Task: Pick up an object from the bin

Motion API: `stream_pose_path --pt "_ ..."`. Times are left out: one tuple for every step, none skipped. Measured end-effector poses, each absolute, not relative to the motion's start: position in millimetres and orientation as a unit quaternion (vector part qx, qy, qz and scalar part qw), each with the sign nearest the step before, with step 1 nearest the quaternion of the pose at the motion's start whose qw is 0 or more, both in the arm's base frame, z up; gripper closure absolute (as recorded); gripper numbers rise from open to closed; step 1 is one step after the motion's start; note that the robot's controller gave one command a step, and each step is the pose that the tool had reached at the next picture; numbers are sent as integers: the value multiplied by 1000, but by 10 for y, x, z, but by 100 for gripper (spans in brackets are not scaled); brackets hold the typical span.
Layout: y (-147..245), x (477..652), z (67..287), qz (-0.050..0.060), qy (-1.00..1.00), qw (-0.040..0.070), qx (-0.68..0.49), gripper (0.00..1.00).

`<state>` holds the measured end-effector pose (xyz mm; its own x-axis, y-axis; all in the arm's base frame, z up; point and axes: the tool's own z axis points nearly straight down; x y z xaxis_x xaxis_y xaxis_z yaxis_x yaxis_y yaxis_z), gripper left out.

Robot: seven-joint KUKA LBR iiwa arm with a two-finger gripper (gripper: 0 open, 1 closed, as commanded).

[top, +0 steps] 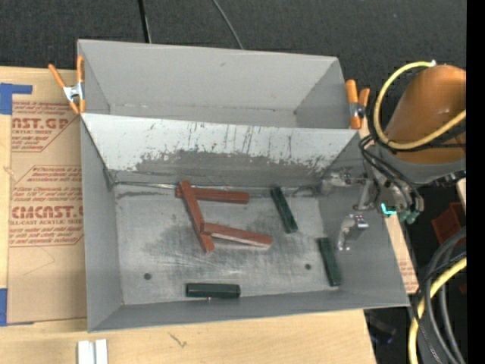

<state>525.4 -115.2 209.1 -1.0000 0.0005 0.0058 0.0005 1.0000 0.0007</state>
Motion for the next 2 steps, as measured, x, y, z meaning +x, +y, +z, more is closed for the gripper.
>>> stream_pose_path --pt "-1147 5272 2129 0 -1000 -1 0 0" --pt "-1083 5251 1492 0 -1000 -3 -16 0"
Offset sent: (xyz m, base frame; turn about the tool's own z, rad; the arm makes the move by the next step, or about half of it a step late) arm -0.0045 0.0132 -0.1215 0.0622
